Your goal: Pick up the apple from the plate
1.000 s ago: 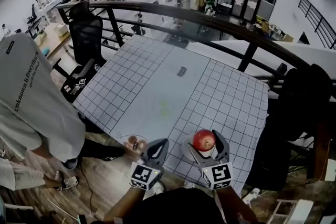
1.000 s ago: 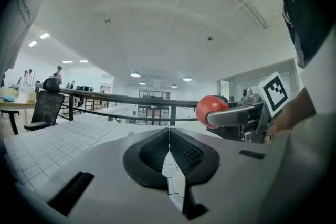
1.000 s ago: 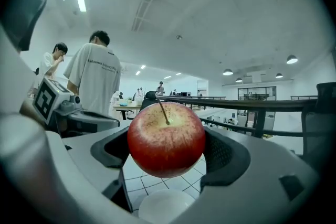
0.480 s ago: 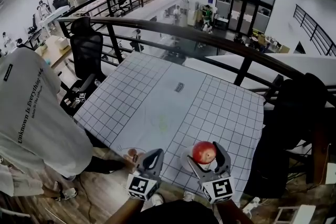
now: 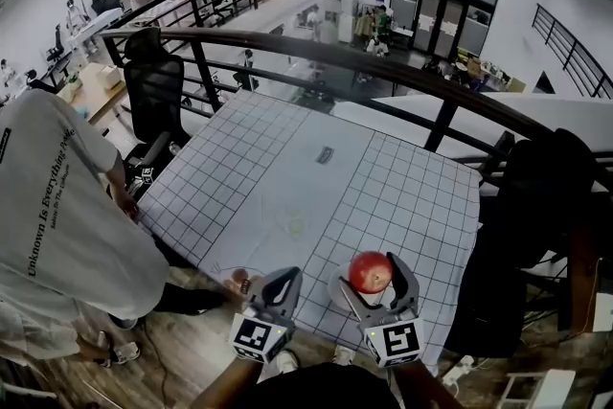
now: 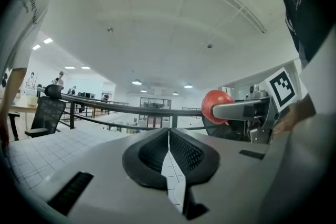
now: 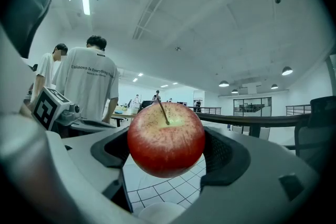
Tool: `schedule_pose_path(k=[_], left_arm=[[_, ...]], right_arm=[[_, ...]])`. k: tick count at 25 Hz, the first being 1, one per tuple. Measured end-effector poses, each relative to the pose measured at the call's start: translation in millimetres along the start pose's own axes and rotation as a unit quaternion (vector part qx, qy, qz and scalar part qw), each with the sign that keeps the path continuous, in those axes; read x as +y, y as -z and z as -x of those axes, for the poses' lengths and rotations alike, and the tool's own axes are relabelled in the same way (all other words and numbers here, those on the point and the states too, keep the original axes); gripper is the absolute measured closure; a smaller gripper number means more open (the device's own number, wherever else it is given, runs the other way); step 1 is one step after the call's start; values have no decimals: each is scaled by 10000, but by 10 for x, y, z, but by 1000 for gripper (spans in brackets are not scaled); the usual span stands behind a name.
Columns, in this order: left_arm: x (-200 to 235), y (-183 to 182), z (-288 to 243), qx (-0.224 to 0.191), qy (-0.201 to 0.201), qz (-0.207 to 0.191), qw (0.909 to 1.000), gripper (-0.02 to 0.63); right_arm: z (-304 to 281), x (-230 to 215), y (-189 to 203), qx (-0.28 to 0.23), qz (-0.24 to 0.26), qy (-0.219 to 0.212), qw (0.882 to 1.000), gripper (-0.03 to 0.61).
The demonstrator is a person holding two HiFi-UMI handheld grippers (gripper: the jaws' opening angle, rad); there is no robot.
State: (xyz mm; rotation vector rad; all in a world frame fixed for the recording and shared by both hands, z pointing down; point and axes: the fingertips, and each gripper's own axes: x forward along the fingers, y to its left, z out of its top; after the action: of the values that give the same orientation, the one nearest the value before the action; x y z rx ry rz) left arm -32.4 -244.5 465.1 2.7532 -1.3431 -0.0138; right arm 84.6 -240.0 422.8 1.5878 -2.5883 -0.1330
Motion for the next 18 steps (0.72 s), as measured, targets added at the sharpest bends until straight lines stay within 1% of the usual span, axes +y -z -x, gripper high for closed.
schedule_pose_path(k=[7,14,18], left_arm=[[-28,8,-43,21,130,-113,9999,592],[-67,-54,-54,-36,184,-21,9998,591],[-75,-55,-49,-31,213,-69,9997,591]], right_arm=[[-5,-70,63,101,9,194,9998,150],[2,-85,89,175,1,314,9994,150],[5,-79,100,155,19,335,9993,150]])
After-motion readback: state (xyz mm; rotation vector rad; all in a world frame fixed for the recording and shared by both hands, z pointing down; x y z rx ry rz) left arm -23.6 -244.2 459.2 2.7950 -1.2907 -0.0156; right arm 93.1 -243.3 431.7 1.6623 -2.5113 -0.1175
